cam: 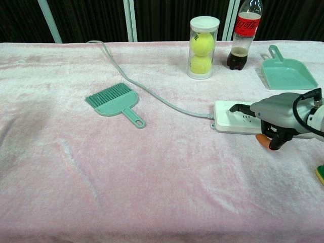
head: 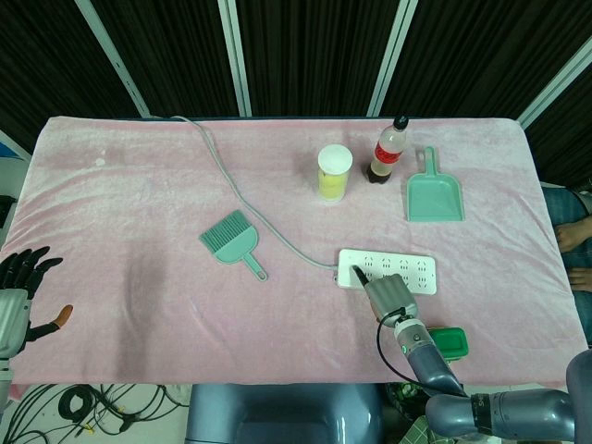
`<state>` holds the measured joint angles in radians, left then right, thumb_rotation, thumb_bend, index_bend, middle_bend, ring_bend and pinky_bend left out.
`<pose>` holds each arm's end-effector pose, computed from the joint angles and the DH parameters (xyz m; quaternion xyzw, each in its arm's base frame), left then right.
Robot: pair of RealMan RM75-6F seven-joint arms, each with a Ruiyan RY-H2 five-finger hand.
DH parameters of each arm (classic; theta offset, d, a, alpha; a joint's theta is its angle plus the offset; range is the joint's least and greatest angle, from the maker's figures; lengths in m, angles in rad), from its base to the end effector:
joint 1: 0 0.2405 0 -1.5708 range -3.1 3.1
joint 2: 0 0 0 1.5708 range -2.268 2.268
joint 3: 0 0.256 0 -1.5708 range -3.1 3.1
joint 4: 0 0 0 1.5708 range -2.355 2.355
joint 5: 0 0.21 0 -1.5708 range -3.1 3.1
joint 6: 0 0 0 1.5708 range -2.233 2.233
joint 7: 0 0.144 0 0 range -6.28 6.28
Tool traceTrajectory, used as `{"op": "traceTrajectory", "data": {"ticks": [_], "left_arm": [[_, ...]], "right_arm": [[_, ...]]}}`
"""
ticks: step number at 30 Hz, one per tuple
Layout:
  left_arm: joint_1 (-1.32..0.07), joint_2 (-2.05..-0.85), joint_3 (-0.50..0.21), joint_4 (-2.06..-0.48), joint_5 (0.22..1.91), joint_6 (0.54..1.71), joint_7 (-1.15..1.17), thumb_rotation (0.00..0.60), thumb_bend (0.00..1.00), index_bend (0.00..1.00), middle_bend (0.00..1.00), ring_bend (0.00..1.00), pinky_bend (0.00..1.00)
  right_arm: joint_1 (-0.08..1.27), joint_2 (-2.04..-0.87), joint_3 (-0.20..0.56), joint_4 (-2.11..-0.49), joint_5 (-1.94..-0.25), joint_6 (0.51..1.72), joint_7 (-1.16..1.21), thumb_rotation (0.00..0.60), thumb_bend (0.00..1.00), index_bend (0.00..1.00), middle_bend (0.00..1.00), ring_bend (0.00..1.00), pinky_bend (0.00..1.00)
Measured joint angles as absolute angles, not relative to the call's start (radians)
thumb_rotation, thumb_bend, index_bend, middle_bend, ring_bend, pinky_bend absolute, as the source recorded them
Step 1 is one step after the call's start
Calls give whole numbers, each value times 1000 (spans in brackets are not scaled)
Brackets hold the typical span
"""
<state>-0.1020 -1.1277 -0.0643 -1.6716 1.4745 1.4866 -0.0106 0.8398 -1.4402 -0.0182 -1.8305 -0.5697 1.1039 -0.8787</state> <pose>-0.2971 0.1880 0.1544 -0.5733 -0.4074 -0.4180 0.5750 -0.1700 -0.2854 -0.0138 0.7952 -0.3789 0.1456 0.4505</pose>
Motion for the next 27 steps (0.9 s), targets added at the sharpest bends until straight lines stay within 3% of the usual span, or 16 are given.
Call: {"op": "traceTrajectory", "data": {"ticks": [3,11,17,23,27], "left_arm": [[-102,-1127,-65,-1672,1474,1486,-12,600,260,189,79,23,0],[-102,-1126,-64,-1672,1474,1485,-13,600,260,189,79,23,0],[-102,-1126,-64,-1672,1475,1486,-13,600,260,189,79,23,0],[-102,-1125,-63,-1673,1477,1486,-14,600,260,189,79,23,0],[-102,-1125,-63,-1673,1477,1487,-15,600,260,189,79,23,0]], "right_arm": [[845,-1442,-19,-1830,-555,1104,-889,600,566,194,920,1000,1000],[858,-1441,-25,-1832,-525,1101,-908,600,566,502,920,1000,1000],[869,-1445,-31,-1831,-501,1099,-925,600,566,624,920,1000,1000],[882,-1453,-39,-1829,-475,1098,-948,600,566,693,920,1000,1000],[890,-1456,-43,-1831,-462,1100,-961,600,566,635,920,1000,1000]]}}
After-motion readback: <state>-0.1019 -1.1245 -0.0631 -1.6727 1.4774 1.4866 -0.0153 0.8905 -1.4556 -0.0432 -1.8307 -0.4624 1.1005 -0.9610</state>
